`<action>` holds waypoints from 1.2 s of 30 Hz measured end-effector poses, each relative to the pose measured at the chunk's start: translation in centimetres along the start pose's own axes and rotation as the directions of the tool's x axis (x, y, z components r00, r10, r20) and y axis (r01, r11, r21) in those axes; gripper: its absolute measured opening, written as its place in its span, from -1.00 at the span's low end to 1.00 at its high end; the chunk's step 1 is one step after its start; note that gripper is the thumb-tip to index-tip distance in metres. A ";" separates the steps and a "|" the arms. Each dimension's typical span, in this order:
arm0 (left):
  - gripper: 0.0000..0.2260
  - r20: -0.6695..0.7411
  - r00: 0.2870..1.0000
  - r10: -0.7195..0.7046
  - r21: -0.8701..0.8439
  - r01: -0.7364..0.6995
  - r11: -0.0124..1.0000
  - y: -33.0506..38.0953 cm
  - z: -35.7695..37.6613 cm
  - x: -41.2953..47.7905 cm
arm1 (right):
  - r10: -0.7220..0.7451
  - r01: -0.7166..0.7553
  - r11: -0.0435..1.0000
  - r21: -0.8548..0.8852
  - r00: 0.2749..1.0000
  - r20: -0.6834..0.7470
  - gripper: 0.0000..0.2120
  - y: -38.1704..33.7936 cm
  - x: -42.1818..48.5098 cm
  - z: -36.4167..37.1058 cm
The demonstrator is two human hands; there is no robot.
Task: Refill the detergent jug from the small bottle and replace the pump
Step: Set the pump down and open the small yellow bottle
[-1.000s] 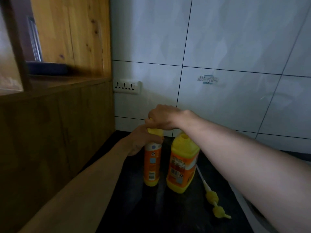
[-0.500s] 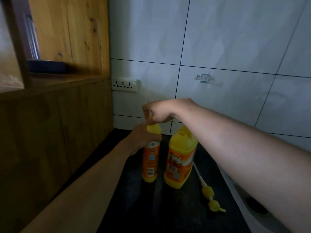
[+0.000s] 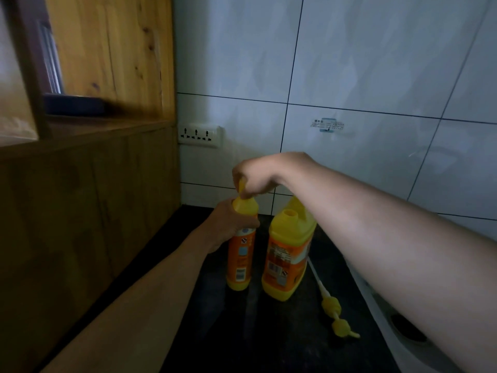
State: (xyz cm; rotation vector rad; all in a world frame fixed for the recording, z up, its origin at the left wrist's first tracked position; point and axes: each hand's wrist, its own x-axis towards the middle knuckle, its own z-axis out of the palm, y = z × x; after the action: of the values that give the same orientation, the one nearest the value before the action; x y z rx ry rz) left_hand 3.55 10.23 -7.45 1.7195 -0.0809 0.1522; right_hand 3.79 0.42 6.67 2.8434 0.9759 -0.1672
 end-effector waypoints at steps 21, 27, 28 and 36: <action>-0.73 -0.081 0.996 0.034 0.033 -0.032 0.999 0.5 0.7 -1.6 | 0.182 -0.003 0.909 0.417 0.903 -0.389 -0.77 4.1 -0.9 0.5; -0.73 -0.164 0.984 0.070 0.033 -0.065 0.997 0.7 0.3 -2.5 | 0.232 0.048 0.836 0.547 0.872 -0.431 -0.71 4.8 -0.6 2.1; -0.73 -0.178 0.981 0.082 0.039 -0.076 0.996 0.7 0.2 -2.6 | 0.224 0.051 0.844 0.535 0.871 -0.437 -0.70 4.8 -0.6 2.2; -0.70 -0.263 0.941 0.214 0.174 -0.173 0.970 2.0 -0.9 -3.4 | 0.132 0.186 0.825 0.534 0.855 -0.502 -0.70 3.7 -1.4 3.4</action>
State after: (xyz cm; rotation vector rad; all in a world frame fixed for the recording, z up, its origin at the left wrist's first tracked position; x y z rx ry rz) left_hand -0.12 10.69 -5.83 1.8196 -0.0302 0.5590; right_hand 4.74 -3.84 3.89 3.5326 1.2319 0.4196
